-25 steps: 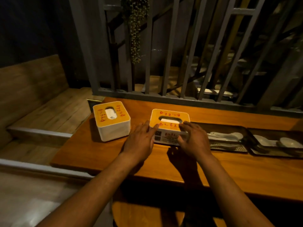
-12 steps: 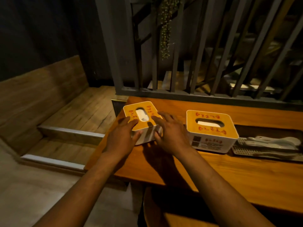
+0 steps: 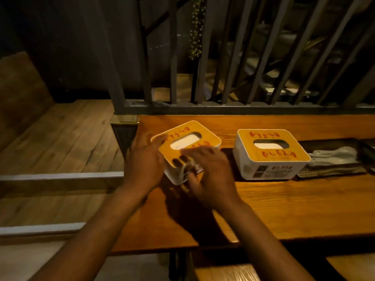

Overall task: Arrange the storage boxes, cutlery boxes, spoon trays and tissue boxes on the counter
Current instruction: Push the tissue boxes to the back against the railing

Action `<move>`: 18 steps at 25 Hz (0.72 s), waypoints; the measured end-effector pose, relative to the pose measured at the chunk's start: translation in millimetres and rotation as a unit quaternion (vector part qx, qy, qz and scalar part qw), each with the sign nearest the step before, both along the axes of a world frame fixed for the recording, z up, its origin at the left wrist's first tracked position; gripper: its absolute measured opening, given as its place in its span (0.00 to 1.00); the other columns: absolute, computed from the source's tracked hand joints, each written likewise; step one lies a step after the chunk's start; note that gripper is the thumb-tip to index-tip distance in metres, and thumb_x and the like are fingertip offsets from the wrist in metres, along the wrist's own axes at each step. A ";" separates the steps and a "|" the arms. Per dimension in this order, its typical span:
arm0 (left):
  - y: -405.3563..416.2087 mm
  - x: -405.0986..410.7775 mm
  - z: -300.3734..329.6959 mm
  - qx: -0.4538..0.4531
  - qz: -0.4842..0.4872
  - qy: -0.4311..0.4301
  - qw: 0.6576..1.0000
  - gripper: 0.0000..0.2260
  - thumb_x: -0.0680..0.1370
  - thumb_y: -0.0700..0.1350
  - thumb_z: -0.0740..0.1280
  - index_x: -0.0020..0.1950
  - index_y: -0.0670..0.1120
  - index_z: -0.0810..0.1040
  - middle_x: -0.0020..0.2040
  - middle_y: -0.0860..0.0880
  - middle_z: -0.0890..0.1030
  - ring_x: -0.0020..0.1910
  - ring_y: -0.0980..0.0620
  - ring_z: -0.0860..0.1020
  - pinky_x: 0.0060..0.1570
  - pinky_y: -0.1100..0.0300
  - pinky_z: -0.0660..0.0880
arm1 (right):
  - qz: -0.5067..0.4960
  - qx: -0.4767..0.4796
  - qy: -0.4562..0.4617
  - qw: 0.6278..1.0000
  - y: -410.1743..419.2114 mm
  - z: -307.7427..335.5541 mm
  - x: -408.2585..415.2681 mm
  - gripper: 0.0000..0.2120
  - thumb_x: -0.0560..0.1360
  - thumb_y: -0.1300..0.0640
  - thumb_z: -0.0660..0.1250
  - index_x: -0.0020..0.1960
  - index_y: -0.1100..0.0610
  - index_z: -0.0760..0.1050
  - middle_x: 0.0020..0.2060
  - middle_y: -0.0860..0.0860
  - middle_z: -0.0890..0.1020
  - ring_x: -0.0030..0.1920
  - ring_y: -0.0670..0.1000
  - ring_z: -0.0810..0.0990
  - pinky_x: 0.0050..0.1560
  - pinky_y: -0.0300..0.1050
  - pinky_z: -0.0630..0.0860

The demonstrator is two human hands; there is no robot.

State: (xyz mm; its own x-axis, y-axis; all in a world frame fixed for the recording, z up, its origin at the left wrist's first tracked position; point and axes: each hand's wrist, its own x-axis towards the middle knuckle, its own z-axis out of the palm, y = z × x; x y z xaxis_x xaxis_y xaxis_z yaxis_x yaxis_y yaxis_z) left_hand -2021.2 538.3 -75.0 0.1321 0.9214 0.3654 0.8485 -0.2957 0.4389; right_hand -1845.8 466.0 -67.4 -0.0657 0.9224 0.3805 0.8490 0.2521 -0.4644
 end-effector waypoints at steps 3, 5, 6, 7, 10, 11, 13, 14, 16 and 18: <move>-32.4 15.4 -5.5 -0.015 -0.079 0.022 0.997 0.21 0.79 0.57 0.59 0.72 0.59 0.68 0.75 0.50 0.64 0.74 0.48 0.60 0.69 0.44 0.65 | -0.048 -0.080 -0.080 0.992 32.9 20.1 45.6 0.25 0.73 0.50 0.71 0.68 0.40 0.71 0.71 0.44 0.70 0.72 0.52 0.65 0.68 0.55 0.68; -27.1 11.4 -7.0 -0.047 -0.087 0.071 0.993 0.27 0.77 0.66 0.57 0.75 0.62 0.60 0.78 0.53 0.57 0.77 0.49 0.52 0.73 0.45 0.55 | -0.046 -0.107 -0.119 0.986 50.3 20.9 57.6 0.24 0.73 0.51 0.71 0.67 0.39 0.73 0.69 0.44 0.73 0.68 0.52 0.71 0.60 0.52 0.75; -15.0 7.6 -7.2 -0.056 -0.086 0.089 0.991 0.28 0.77 0.66 0.58 0.76 0.63 0.57 0.79 0.53 0.55 0.78 0.48 0.50 0.73 0.46 0.52 | -0.051 -0.098 -0.127 0.986 58.2 19.5 56.6 0.23 0.73 0.51 0.71 0.67 0.39 0.73 0.68 0.44 0.74 0.66 0.52 0.73 0.57 0.51 0.77; 0.0 3.8 -7.1 -0.057 -0.082 0.098 0.990 0.28 0.77 0.65 0.58 0.76 0.63 0.56 0.80 0.52 0.54 0.78 0.47 0.49 0.73 0.46 0.51 | -0.060 -0.081 -0.139 0.985 66.5 18.0 53.0 0.22 0.74 0.50 0.70 0.67 0.40 0.74 0.67 0.44 0.75 0.64 0.52 0.74 0.56 0.51 0.76; 51.0 -2.8 -8.8 -0.029 -0.050 0.117 0.991 0.26 0.80 0.59 0.58 0.77 0.61 0.55 0.75 0.46 0.62 0.74 0.44 0.59 0.70 0.43 0.59 | -0.106 -0.040 -0.180 0.977 94.9 14.7 37.2 0.21 0.75 0.47 0.69 0.67 0.43 0.73 0.65 0.46 0.77 0.61 0.54 0.75 0.55 0.52 0.76; 68.4 -0.9 -9.9 -0.022 -0.042 0.125 0.991 0.26 0.81 0.57 0.58 0.77 0.60 0.55 0.72 0.46 0.66 0.72 0.44 0.63 0.67 0.44 0.63 | -0.121 -0.041 -0.192 0.973 106.1 13.7 31.7 0.23 0.75 0.48 0.69 0.69 0.44 0.72 0.66 0.48 0.76 0.61 0.55 0.75 0.55 0.53 0.75; 102.5 9.1 -11.9 -0.016 -0.035 0.126 0.991 0.26 0.81 0.55 0.58 0.78 0.57 0.56 0.68 0.45 0.71 0.68 0.44 0.68 0.63 0.47 0.68 | -0.147 -0.049 -0.212 0.965 131.8 8.8 24.8 0.27 0.74 0.51 0.69 0.72 0.46 0.68 0.68 0.50 0.74 0.63 0.57 0.73 0.57 0.54 0.74; 118.9 15.7 -12.3 -0.014 -0.035 0.120 0.992 0.26 0.81 0.54 0.58 0.78 0.56 0.56 0.67 0.45 0.73 0.66 0.44 0.69 0.61 0.48 0.69 | -0.156 -0.058 -0.215 0.962 145.0 6.1 23.8 0.29 0.74 0.52 0.70 0.73 0.46 0.65 0.70 0.51 0.72 0.64 0.58 0.72 0.58 0.54 0.73; 150.2 27.6 -12.4 -0.013 -0.038 0.116 0.992 0.25 0.81 0.53 0.59 0.78 0.55 0.56 0.65 0.45 0.75 0.64 0.44 0.72 0.59 0.48 0.70 | -0.171 -0.084 -0.204 0.960 171.2 2.1 26.7 0.34 0.73 0.52 0.71 0.75 0.46 0.60 0.73 0.51 0.68 0.66 0.60 0.71 0.59 0.56 0.73; 178.9 37.1 -11.1 -0.019 -0.040 0.120 0.992 0.25 0.82 0.53 0.58 0.78 0.55 0.56 0.63 0.45 0.76 0.61 0.44 0.73 0.57 0.48 0.72 | -0.181 -0.106 -0.201 0.957 196.9 0.7 33.5 0.38 0.72 0.51 0.72 0.76 0.46 0.57 0.75 0.51 0.64 0.67 0.61 0.71 0.59 0.58 0.73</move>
